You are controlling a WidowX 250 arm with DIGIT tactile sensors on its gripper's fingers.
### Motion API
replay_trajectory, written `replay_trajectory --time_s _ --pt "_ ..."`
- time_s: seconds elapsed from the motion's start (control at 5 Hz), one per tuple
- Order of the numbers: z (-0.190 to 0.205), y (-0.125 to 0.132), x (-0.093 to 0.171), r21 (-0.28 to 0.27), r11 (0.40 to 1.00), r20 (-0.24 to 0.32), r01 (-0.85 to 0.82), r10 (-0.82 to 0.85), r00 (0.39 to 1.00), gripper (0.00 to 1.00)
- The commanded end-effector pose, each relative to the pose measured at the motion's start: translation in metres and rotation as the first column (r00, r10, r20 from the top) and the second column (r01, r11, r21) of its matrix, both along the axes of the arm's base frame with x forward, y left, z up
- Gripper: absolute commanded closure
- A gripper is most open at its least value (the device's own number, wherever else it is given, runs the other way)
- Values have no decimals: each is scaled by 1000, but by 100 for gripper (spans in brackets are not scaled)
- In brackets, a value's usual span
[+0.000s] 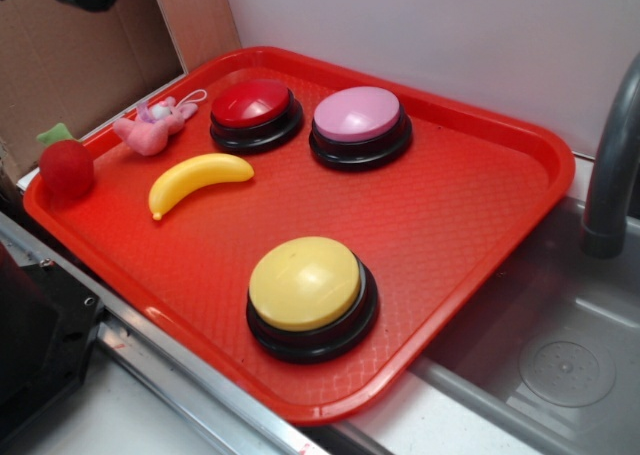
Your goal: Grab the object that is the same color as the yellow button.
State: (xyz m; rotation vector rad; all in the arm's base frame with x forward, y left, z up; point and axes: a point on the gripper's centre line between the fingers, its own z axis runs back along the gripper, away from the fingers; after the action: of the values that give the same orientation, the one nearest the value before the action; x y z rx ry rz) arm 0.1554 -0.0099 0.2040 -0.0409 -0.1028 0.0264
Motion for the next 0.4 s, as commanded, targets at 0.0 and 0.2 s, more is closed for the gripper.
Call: replay_trajectory --time_s 0.0,0.2 --pt "-39 25 33 17 998 76 -55 54 996 0" --pt "-59 38 46 -4 999 76 -34 34 997 0"
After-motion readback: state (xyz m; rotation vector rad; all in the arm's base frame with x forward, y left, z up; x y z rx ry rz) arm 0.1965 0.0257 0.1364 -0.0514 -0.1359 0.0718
